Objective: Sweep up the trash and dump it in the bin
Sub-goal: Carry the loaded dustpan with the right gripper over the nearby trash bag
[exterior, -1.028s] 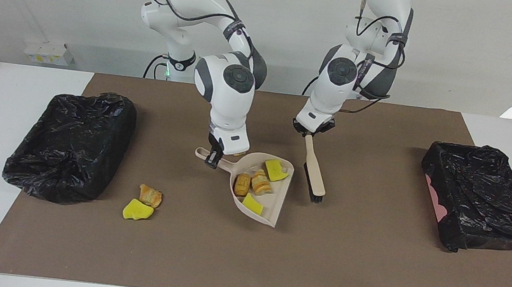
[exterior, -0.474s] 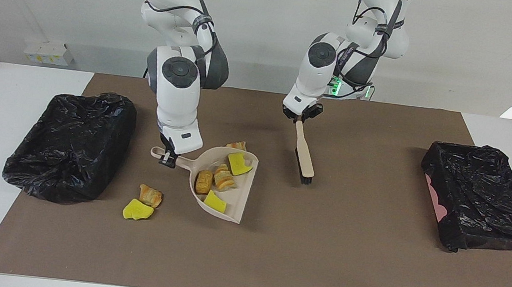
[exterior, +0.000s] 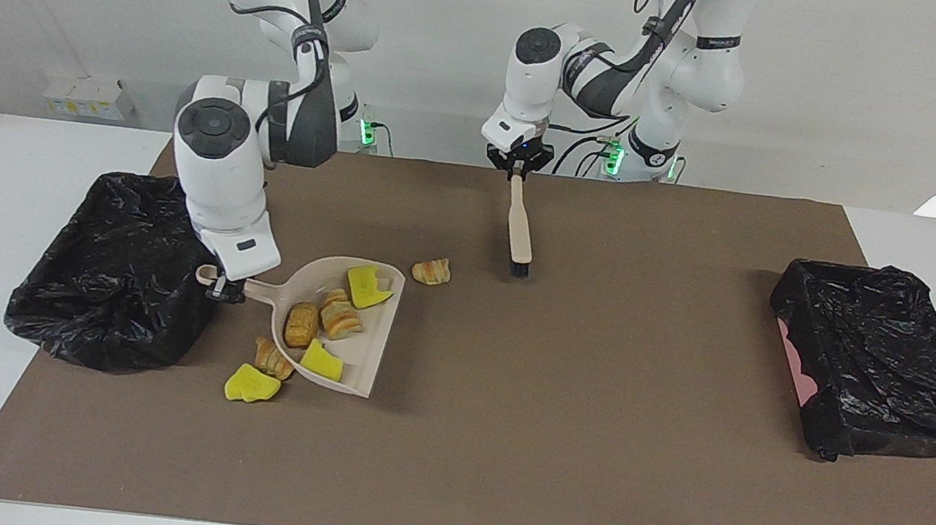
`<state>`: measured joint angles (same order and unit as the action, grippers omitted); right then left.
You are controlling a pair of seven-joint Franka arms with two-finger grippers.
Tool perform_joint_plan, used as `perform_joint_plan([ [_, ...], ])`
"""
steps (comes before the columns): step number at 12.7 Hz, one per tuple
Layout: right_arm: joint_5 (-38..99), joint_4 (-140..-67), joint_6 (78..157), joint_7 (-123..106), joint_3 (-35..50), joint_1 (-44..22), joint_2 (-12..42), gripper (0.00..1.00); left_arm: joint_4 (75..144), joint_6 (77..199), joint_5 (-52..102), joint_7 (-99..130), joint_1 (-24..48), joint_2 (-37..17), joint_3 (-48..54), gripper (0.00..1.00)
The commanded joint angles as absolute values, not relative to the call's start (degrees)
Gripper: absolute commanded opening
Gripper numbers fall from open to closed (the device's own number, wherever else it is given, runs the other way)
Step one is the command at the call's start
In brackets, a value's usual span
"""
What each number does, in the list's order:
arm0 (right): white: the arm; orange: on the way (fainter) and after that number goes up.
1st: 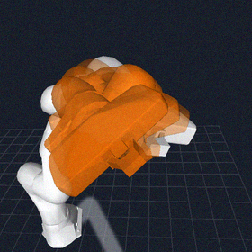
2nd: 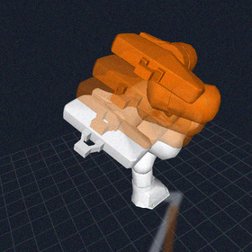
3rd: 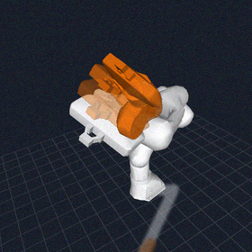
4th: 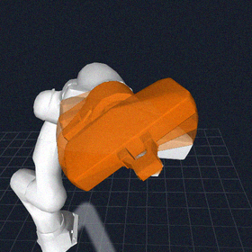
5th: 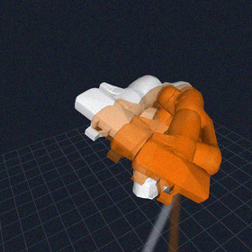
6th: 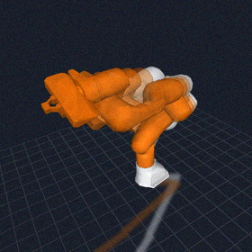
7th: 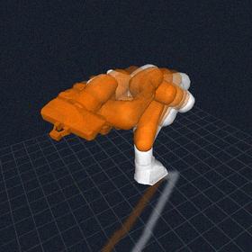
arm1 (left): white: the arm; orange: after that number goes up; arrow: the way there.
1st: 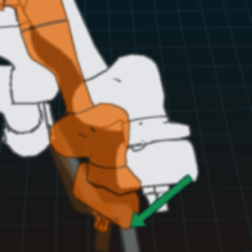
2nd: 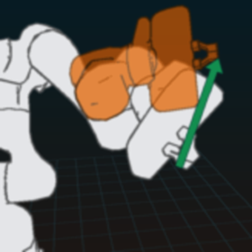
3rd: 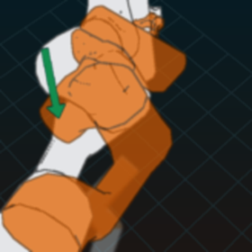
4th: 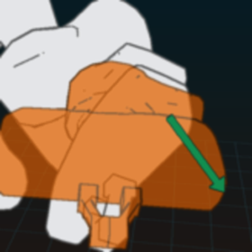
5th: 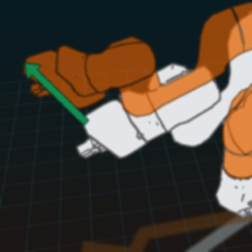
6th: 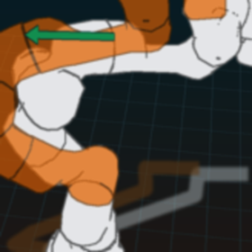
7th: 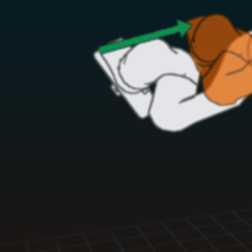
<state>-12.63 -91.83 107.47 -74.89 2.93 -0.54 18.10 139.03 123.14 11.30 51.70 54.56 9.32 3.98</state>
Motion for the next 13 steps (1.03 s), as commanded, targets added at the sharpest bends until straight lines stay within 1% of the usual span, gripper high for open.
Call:
perform_joint_plan([
  [1, -12.7, -89.4, 103.8, -81.1, 3.2, 1.8, 17.4, 0.0, 141.5, 125.8, 14.7, 52.3, 58.6, 10.4, 2.9, 0.0],
  [2, -12.9, -89.1, 103.1, -83.0, 2.7, 2.8, 17.2, 0.0, 142.2, 126.3, 14.9, 52.0, 59.0, 10.5, 3.0, 0.0],
  [5, -15.3, -88.6, 102.7, -90.3, 2.5, 8.6, 15.8, 0.0, 142.5, 126.7, 17.0, 51.3, 59.0, 10.2, 2.9, 0.0],
  [8, -16.9, -87.6, 103.1, -97.4, 2.5, 14.6, 15.6, 0.0, 142.6, 129.0, 17.1, 51.2, 58.9, 9.7, 2.9, 0.33],
  [9, -17.7, -87.6, 103.6, -100.1, 2.5, 16.6, 15.6, 0.0, 142.4, 129.0, 17.0, 51.2, 58.7, 9.6, 2.9, 0.68],
  [10, -18.1, -87.1, 103.7, -102.6, 2.5, 18.7, 15.6, 0.0, 141.9, 129.5, 17.0, 50.7, 58.1, 8.9, 2.8, 1.0],
  [11, -19.3, -86.8, 104.2, -104.0, 2.5, 20.8, 15.7, 0.0, 140.4, 129.7, 16.9, 48.5, 57.4, 7.6, 2.6, 1.0],
  [13, -23.9, -86.7, 105.3, -104.3, 2.5, 23.6, 15.6, 0.0, 134.4, 127.7, 15.9, 43.2, 52.0, 3.4, 2.5, 1.0],
])
